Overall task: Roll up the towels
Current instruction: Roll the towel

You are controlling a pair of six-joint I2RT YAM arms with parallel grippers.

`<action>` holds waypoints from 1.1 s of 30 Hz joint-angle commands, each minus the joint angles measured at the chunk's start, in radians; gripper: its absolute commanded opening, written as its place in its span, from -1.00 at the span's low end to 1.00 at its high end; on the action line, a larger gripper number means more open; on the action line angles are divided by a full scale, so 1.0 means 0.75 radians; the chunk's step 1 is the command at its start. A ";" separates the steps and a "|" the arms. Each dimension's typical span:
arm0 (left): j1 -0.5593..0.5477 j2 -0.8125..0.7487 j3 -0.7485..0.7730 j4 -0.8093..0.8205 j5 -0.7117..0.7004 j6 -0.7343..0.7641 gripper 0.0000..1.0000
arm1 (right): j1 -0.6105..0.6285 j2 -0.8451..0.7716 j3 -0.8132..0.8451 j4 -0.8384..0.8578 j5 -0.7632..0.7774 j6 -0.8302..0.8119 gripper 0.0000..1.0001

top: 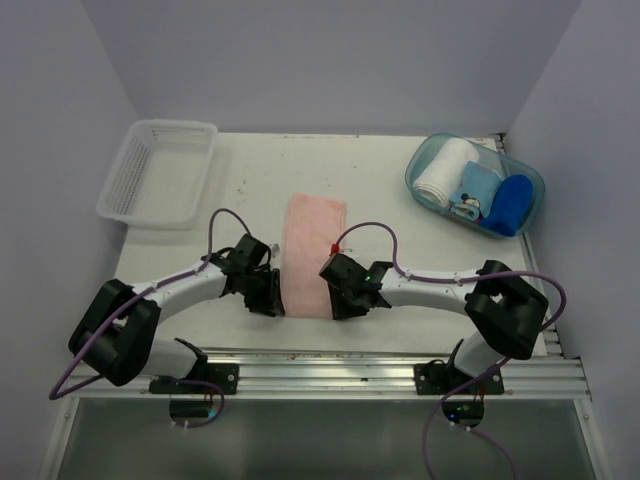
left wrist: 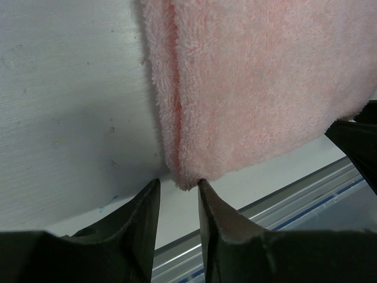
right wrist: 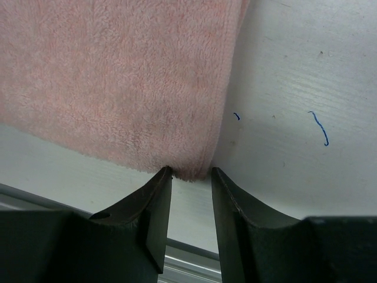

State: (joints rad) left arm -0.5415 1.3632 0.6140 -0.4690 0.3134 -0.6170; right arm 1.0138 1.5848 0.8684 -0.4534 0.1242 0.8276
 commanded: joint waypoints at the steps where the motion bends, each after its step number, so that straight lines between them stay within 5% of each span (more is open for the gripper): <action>1: -0.002 0.011 -0.019 0.065 0.050 -0.004 -0.34 | 0.004 0.012 0.012 0.026 -0.006 0.017 -0.26; 11: -0.002 0.015 -0.031 0.044 0.028 0.009 -0.32 | 0.004 0.006 0.010 0.007 0.004 0.026 -0.38; 23: -0.012 0.035 -0.033 0.077 0.069 -0.022 -0.64 | 0.004 0.020 0.016 0.015 0.000 0.034 -0.63; 27: -0.014 0.044 -0.025 0.079 0.061 -0.034 -0.97 | 0.004 0.020 0.020 0.007 0.008 0.040 -0.77; 33: -0.014 0.013 0.032 0.022 0.008 -0.034 -1.00 | 0.004 -0.006 0.034 -0.025 0.041 0.042 -1.00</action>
State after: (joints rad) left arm -0.5465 1.3899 0.5991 -0.4431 0.3519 -0.6365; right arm 1.0138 1.5848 0.8688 -0.4526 0.1184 0.8471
